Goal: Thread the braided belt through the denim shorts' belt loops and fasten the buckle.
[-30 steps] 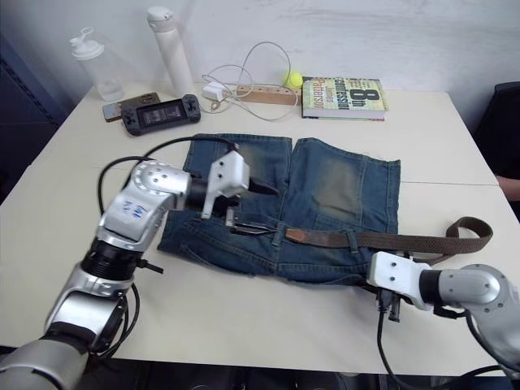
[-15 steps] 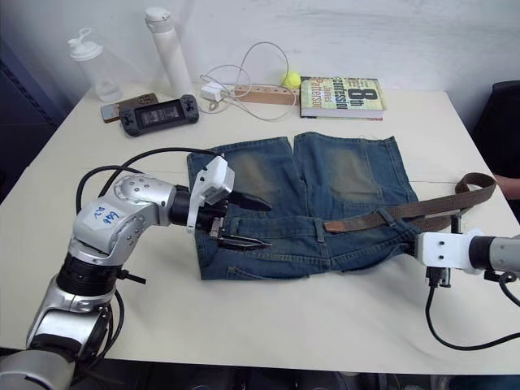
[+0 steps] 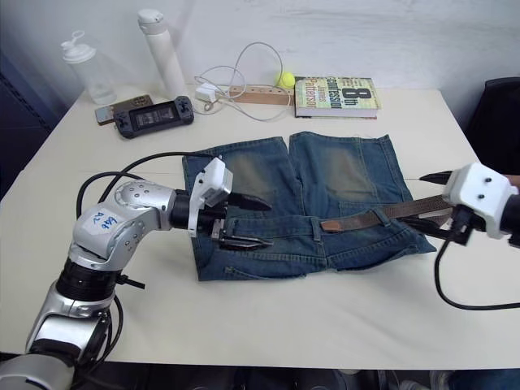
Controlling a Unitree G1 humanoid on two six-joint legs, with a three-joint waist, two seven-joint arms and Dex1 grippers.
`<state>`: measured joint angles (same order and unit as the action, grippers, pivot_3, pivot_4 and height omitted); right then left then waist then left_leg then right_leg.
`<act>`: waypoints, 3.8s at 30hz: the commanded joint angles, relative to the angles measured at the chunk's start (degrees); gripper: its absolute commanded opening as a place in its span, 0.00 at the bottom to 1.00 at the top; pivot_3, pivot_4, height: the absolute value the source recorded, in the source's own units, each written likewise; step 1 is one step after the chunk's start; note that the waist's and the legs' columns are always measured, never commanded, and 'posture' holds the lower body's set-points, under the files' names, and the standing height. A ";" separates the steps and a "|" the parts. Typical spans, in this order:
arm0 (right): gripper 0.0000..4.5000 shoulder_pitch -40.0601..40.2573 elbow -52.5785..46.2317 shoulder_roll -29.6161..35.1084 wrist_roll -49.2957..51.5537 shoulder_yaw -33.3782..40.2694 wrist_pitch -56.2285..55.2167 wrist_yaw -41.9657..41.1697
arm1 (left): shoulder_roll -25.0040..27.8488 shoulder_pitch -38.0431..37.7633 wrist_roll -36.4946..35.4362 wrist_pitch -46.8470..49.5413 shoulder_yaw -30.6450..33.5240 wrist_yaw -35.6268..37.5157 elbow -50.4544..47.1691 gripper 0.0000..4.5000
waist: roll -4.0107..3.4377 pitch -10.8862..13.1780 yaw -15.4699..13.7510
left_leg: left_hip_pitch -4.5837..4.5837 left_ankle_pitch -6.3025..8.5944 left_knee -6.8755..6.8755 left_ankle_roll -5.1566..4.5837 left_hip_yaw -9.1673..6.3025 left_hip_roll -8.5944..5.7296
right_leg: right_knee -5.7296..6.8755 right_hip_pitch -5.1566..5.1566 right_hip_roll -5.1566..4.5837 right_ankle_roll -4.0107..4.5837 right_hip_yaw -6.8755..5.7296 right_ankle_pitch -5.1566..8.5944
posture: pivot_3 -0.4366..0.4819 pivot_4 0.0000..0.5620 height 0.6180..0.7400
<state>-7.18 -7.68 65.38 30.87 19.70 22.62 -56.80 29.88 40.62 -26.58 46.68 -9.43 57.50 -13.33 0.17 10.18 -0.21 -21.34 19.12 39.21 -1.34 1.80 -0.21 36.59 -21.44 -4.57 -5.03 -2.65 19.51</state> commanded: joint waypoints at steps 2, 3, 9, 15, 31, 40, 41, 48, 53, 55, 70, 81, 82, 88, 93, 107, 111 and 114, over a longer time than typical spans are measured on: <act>0.98 -0.45 -8.06 -7.77 19.24 7.07 28.65 16.74 | 0.18 0.69 -1.66 -0.79 2.31 -1.15 -2.28 1.00 | -0.01 0.00 -0.33 | -0.02 0.00 -0.01 0.00 -0.02 -0.01 | 0.00 -0.01 -0.03 0.00 -0.01 0.00 | 0.48 0.27 0.96; 0.98 -2.16 -7.54 -10.36 23.86 8.03 34.98 22.20 | 0.22 0.52 -1.86 -0.58 2.54 -1.54 -2.60 1.00 | 0.00 0.00 -0.36 | -0.05 0.00 -0.02 0.00 -0.01 -0.03 | -0.03 -0.03 -0.04 0.00 -0.02 0.00 | 0.48 0.27 0.96; 0.98 -6.74 6.94 -22.73 57.71 13.63 50.32 54.71 | -0.63 -0.03 0.09 -0.91 3.57 -7.20 -2.24 1.00 | 0.00 -0.01 0.03 | -0.06 0.00 -0.07 0.00 -0.05 -0.04 | -0.04 -0.04 -0.06 0.00 -0.04 0.00 | 0.48 0.27 0.96; 0.98 -6.96 10.90 -26.07 74.49 10.56 43.41 74.38 | 0.41 -0.51 0.44 -0.67 3.14 -9.16 -2.94 1.00 | -0.01 -0.01 0.19 | -0.15 0.00 -0.08 -0.02 0.04 -0.06 | -0.05 -0.13 -0.05 0.00 -0.02 0.00 | 0.48 0.27 0.96; 0.98 -12.49 13.54 -30.92 82.13 5.79 35.80 85.83 | 2.01 -2.29 -0.44 0.41 3.33 -11.90 -5.35 1.00 | -0.01 -0.01 0.46 | -0.14 0.01 -0.10 -0.03 0.06 -0.03 | -0.04 -0.13 -0.02 0.00 0.02 0.00 | 0.48 0.27 0.96; 0.98 -13.37 14.69 -32.23 81.59 5.18 36.15 84.24 | 2.54 -3.95 -0.80 1.33 3.47 -13.02 -7.17 1.00 | -0.01 -0.01 0.33 | -0.19 0.03 -0.12 -0.07 0.04 -0.03 | -0.12 -0.14 -0.05 0.00 0.01 0.00 | 0.48 0.27 0.96; 0.98 -13.33 15.19 -32.34 81.19 4.65 35.78 84.17 | 2.60 -3.98 -0.76 1.30 3.40 -13.06 -7.22 1.00 | -0.01 -0.01 0.34 | -0.18 0.03 -0.13 -0.07 0.04 -0.03 | -0.12 -0.14 -0.05 0.00 0.01 0.00 | 0.48 0.27 0.96; 0.69 -10.92 18.52 -34.37 75.03 4.86 32.02 82.36 | 3.29 -3.83 -0.58 1.31 3.47 -13.02 -7.35 1.00 | -0.02 -0.01 0.39 | -0.17 0.03 -0.15 -0.07 0.04 -0.03 | -0.11 -0.14 -0.05 0.00 0.01 0.00 | 0.48 0.27 0.96; 0.18 -8.63 14.87 -36.91 75.23 5.72 29.57 82.37 | 4.25 -4.31 -0.44 1.34 3.01 -12.54 -7.55 1.00 | -0.02 -0.01 0.38 | -0.18 0.04 -0.17 -0.08 0.03 -0.03 | -0.14 -0.13 -0.06 0.00 0.01 0.00 | 0.48 0.27 0.96; 0.00 -8.14 12.91 -38.22 74.91 5.53 28.59 82.44 | 4.71 -4.47 -0.27 1.22 2.39 -12.18 -7.66 1.00 | -0.02 -0.01 0.43 | -0.17 0.04 -0.20 -0.08 0.02 -0.03 | -0.15 -0.13 -0.06 0.00 0.01 0.00 | 0.48 0.27 0.96; 0.00 -1.47 0.04 -49.09 72.23 2.26 23.19 76.32 | 4.86 -3.49 0.42 0.92 0.97 -11.30 -6.33 1.00 | -0.02 -0.01 1.73 | -0.09 0.03 -0.36 -0.06 -0.02 -0.01 | -0.14 -0.15 -0.08 0.01 0.02 0.00 | 0.48 0.27 0.96; 0.00 1.03 2.22 -42.13 67.61 2.38 26.97 66.41 | 4.79 -2.48 0.86 0.11 -0.15 -10.63 -5.20 1.00 | -0.05 0.01 1.57 | -0.09 0.02 -0.49 -0.05 -0.01 -0.02 | -0.21 -0.16 -0.10 0.03 0.01 0.01 | 0.48 0.27 0.96; 0.00 1.11 2.31 -42.35 67.09 2.05 27.02 65.88 | 4.79 -2.43 0.86 0.14 -0.17 -10.59 -5.23 1.00 | -0.05 0.01 1.57 | -0.09 0.02 -0.49 -0.05 -0.02 -0.02 | -0.21 -0.16 -0.11 0.03 0.01 0.01 | 0.48 0.27 0.96; 0.00 -1.13 1.82 -45.69 64.27 -0.45 25.51 64.77 | 4.89 -2.31 0.94 0.28 -0.16 -10.62 -5.22 1.00 | -0.05 0.01 1.95 | -0.04 0.02 -0.52 -0.04 -0.01 -0.02 | -0.20 -0.16 -0.10 0.03 0.03 0.01 | 0.48 0.27 0.96; 0.00 -2.94 0.80 -49.53 63.22 -2.39 24.92 65.77 | 4.82 -2.19 1.00 0.47 -0.14 -10.81 -5.25 1.00 | -0.05 0.02 1.95 | 0.11 -0.07 -0.82 0.10 0.02 -0.02 | -0.19 -0.17 -0.09 0.05 0.07 0.02 | 0.48 0.27 0.96; 0.00 -2.92 -5.55 -51.64 53.98 -15.63 29.19 69.89 | 4.57 -2.15 1.25 0.72 -0.89 -10.56 -5.43 1.00 | -0.04 0.01 1.95 | 0.12 -0.13 -1.00 0.18 0.02 -0.02 | -0.21 -0.26 -0.10 0.14 0.07 0.06 | 0.48 0.27 0.96; 0.09 -3.47 -4.60 -52.57 52.48 -14.44 28.24 70.76 | 4.55 -2.16 1.35 0.55 -1.09 -10.39 -5.37 1.00 | -0.02 0.00 1.98 | 0.15 -0.15 -1.00 0.22 0.01 -0.02 | -0.18 -0.26 -0.09 0.14 0.07 0.07 | 0.48 0.27 0.96; 0.31 -3.15 -5.49 -52.52 53.89 -12.42 27.70 71.17 | 4.52 -2.23 1.42 0.36 -1.20 -10.32 -5.28 1.00 | -0.02 0.00 1.89 | 0.15 -0.17 -1.00 0.23 0.00 -0.02 | -0.18 -0.26 -0.10 0.15 0.07 0.07 | 0.48 0.27 0.96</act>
<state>-10.94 -12.97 12.99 84.38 6.33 50.40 13.43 34.48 37.56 -25.45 47.85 -10.81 47.02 -17.39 0.14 10.18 1.67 -21.20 18.95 38.20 -1.11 1.80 -0.23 36.40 -21.70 -4.67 -4.88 -2.58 19.58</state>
